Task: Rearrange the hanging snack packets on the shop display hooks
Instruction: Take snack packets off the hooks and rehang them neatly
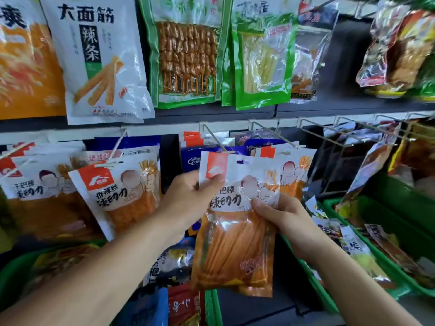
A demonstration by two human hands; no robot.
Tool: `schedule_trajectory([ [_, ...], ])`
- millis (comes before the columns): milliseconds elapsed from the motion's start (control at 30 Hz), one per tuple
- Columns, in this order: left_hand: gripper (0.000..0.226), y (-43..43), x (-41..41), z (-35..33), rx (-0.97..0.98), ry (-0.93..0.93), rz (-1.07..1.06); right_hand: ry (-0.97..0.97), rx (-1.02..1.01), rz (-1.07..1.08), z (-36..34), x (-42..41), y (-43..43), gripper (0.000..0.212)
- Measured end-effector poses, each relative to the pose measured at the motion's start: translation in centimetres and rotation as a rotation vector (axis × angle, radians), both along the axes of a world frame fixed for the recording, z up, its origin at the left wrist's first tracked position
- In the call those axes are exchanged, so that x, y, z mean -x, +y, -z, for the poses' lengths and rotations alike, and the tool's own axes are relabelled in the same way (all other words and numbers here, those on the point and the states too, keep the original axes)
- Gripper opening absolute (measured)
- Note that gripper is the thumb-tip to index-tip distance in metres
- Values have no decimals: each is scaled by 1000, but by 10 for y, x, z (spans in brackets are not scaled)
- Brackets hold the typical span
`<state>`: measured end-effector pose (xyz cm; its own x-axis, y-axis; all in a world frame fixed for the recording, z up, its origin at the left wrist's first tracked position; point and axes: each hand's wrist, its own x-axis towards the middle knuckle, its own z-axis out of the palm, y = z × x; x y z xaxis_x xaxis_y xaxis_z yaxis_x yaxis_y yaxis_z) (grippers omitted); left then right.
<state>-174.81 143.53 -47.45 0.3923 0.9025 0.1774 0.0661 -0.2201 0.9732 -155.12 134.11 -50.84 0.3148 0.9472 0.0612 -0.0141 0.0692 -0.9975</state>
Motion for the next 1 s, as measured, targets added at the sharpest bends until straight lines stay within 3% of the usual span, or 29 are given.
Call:
schedule_trajectory([
  [67, 12, -5, -4, 2, -15, -23, -11, -86, -62, 191, -5, -6, -3, 21],
  [133, 13, -9, -9, 4, -42, -18, -2, -138, -91, 520, -5, -20, 3, 22],
  [200, 15, -10, -15, 7, -42, -1, 12, -126, -66, 718, -11, -42, 14, 36],
  [300, 10, -10, -25, 12, -24, 6, 14, -177, 29, 663, -30, -75, 32, 80],
  [367, 10, -9, -31, 16, -25, 3, 24, -200, 65, 582, -40, -90, 42, 90],
  [533, 12, -5, -33, 22, -39, 13, 25, -181, 55, 551, -44, -110, 57, 60],
  [600, 14, -2, -31, 21, -25, 13, 14, -111, 29, 484, -38, -109, 59, 40],
  [800, 13, -4, -21, 20, -33, 75, 5, 169, 1, 451, -25, -88, 58, 12],
  [867, 14, -12, -15, 18, -34, 82, 24, 160, -9, 494, -31, -80, 43, 5],
  [1000, 21, -22, -5, 12, -44, 110, 40, -26, -54, 444, -46, -54, -1, 11],
])
